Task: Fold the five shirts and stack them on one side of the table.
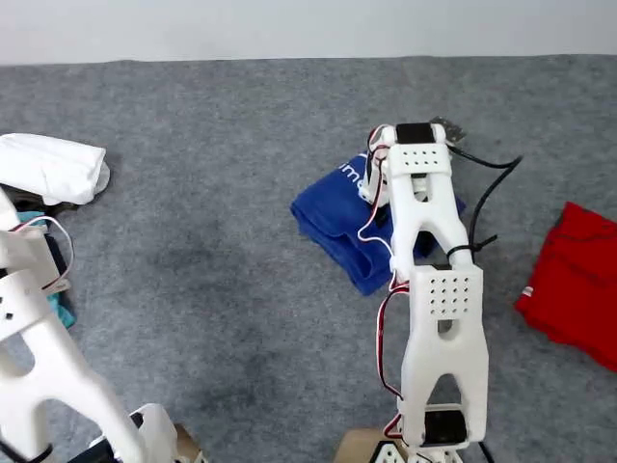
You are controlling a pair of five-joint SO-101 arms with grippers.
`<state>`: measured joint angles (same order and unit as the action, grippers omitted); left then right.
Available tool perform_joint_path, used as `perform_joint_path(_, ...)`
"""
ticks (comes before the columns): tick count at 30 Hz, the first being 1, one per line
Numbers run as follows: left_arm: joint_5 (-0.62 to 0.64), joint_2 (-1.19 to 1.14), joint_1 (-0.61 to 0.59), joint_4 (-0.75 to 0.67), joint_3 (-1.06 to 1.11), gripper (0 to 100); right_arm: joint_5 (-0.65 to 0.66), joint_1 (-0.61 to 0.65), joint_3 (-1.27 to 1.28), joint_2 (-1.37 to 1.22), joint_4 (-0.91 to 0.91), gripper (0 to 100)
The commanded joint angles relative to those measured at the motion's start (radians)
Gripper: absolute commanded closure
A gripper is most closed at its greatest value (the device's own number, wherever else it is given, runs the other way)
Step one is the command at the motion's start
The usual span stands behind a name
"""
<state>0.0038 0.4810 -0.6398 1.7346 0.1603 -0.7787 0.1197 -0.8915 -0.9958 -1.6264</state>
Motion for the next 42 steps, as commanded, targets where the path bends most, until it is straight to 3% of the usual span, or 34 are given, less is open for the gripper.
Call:
perform_joint_path(1, -0.006, 0.017, 0.005, 0.003, -0.004, 100, -0.012, -0.001, -0.046, -0.021, 0.054, 64.5)
perform_joint_path(21, -0.006, 0.017, 0.005, 0.003, -0.004, 100, -0.015, -0.002, -0.048, -0.077, 0.094, 65.6)
perform_joint_path(32, -0.006, 0.017, 0.005, 0.003, -0.004, 100, 0.017, -0.004, -0.048, -0.068, 0.101, 98.7)
perform_joint_path(39, -0.006, 0.018, 0.005, 0.003, -0.004, 100, 0.049, -0.024, -0.163, -0.004, -0.005, 98.9)
perform_joint_path(42, -0.006, 0.023, 0.005, 0.003, -0.004, 100, 0.132, -0.039, -0.245, 0.025, -0.074, 98.9)
